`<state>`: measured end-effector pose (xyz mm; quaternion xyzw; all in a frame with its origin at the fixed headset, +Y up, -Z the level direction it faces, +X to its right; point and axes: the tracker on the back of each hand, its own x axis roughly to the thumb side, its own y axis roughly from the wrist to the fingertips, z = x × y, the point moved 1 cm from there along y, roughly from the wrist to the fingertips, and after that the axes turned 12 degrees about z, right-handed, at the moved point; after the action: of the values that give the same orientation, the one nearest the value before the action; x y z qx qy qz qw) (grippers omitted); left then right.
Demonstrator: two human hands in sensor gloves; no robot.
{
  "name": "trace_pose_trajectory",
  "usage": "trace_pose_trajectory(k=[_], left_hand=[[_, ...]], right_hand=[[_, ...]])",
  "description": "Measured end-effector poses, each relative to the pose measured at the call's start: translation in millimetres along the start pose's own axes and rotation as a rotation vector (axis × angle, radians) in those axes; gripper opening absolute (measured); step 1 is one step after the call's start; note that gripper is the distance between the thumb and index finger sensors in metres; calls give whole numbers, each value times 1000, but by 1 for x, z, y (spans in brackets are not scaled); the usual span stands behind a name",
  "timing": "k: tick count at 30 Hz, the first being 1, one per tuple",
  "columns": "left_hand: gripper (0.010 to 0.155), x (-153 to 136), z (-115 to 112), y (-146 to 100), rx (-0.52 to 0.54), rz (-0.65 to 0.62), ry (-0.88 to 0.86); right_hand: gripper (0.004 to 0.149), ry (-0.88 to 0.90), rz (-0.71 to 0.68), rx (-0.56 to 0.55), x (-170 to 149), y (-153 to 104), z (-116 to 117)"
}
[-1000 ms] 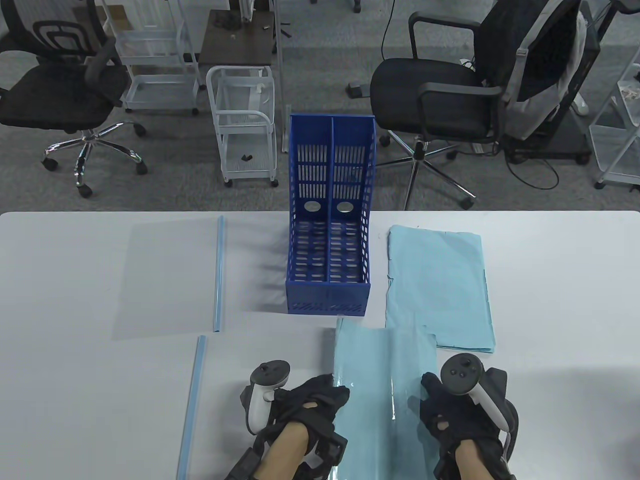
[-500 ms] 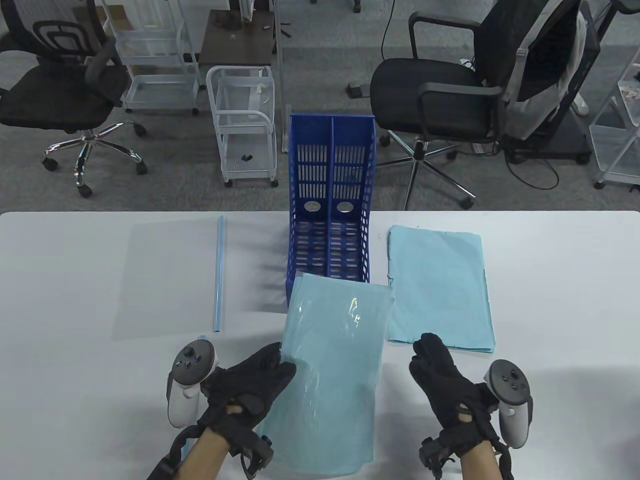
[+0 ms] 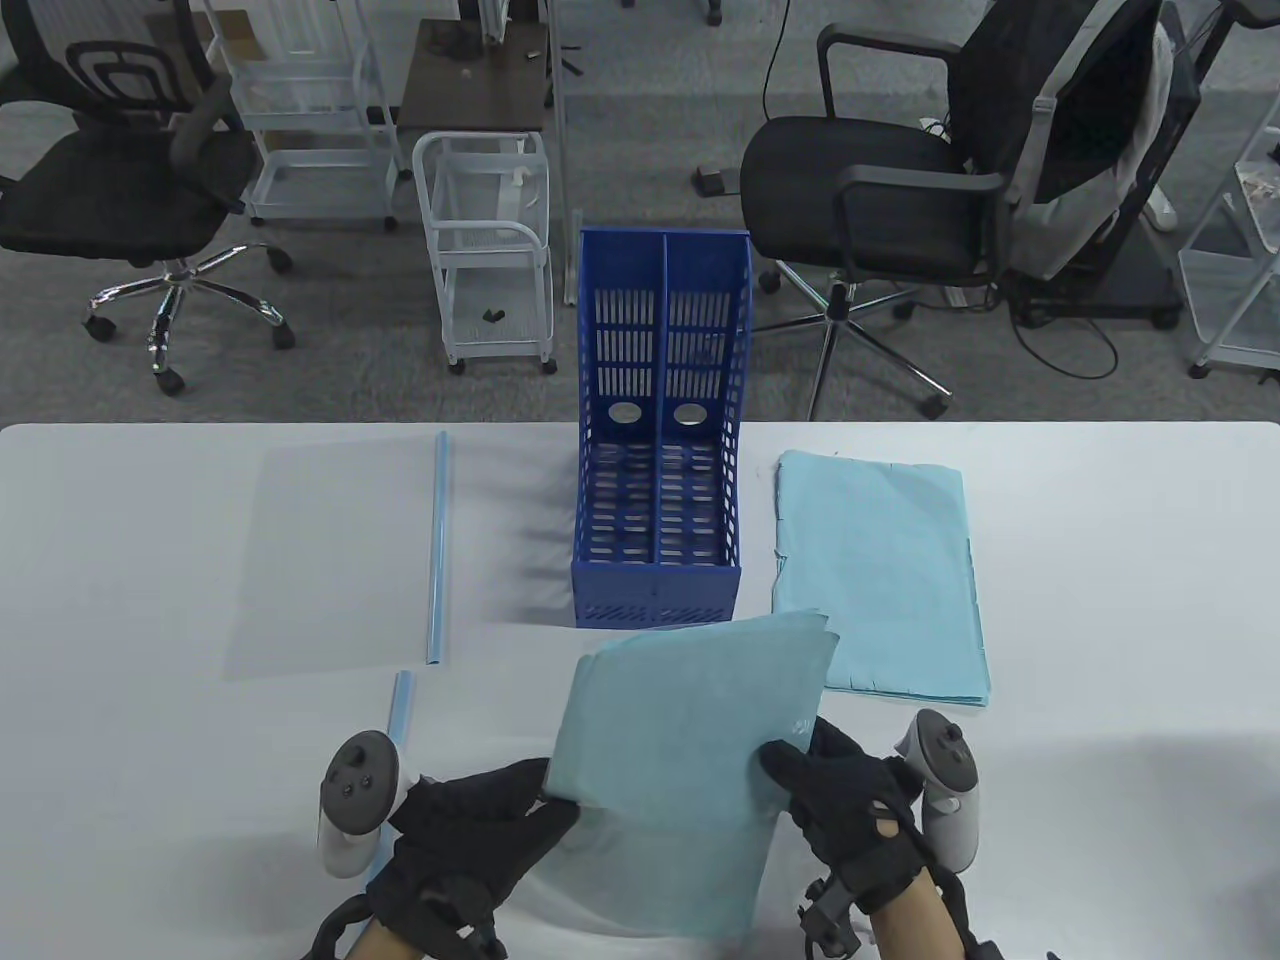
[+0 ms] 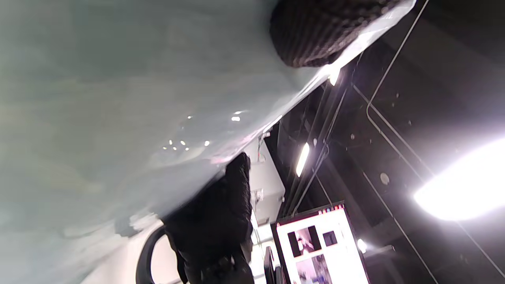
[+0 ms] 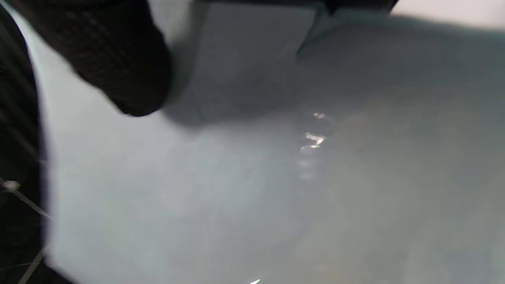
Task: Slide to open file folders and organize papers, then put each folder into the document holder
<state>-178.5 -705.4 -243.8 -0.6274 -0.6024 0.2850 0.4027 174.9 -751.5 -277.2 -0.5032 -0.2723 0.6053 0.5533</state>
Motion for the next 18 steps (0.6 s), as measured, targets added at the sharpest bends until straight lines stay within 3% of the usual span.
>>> trace_pose_trajectory(k=[3, 7, 8, 11, 13, 15, 18], left_hand=[[47, -2, 3, -7, 146, 3, -10], [50, -3, 5, -9, 221, -20, -47], [55, -8, 5, -8, 223, 30, -41], [62, -32, 3, -4, 263, 138, -42], [53, -43, -2, -2, 245, 162, -128], [48, -42, -8, 0, 224, 136, -235], [47, -35, -6, -2, 271, 48, -243]], right_hand=[[41, -86, -192, -157, 22, -19, 7], [40, -215, -346, -280, 43, -41, 18], [44, -246, -349, -296, 42, -41, 20], [74, -298, -271, -317, 30, -32, 21], [68, -242, -247, -324, 23, -27, 21], [47, -144, -274, -325, 20, -27, 22], [47, -153, -363, -283, 27, -32, 28]])
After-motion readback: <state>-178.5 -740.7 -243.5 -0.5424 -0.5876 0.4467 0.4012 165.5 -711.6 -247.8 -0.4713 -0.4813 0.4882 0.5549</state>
